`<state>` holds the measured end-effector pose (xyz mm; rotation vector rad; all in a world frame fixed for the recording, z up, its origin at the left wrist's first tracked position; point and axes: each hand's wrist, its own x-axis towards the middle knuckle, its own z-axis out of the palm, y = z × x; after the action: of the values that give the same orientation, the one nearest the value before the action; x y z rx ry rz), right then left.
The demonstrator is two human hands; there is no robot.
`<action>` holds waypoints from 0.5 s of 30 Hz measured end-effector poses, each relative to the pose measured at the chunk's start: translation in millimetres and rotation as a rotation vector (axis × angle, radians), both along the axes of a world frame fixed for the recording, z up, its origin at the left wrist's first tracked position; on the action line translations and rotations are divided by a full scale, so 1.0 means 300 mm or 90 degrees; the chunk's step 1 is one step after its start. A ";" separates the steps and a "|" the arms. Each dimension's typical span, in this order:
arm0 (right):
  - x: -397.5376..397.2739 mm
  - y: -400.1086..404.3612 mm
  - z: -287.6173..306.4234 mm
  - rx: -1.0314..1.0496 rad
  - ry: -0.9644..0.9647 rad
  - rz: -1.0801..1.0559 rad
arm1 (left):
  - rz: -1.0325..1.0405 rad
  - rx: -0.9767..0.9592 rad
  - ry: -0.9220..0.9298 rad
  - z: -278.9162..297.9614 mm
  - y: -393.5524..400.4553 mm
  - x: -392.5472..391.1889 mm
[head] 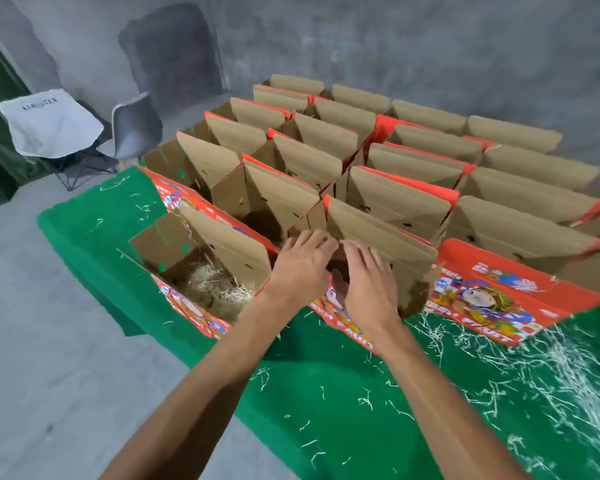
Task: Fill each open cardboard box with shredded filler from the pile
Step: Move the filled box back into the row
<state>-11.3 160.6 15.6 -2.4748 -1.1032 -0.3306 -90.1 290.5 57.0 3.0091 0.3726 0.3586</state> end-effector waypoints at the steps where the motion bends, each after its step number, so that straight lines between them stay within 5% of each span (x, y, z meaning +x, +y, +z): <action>1: 0.022 -0.048 0.002 -0.033 0.015 -0.043 | -0.023 0.001 -0.005 -0.011 -0.026 0.032; 8: 0.094 -0.297 -0.036 -0.043 0.228 -0.153 | -0.120 0.032 0.212 -0.125 -0.158 0.161; 15: 0.156 -0.461 -0.082 -0.055 0.444 -0.191 | -0.187 -0.048 0.213 -0.126 -0.280 0.133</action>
<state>35.4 22.3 -9.0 -2.5073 -0.4643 0.4820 -50.3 206.3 19.3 2.9817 -0.0385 -0.1800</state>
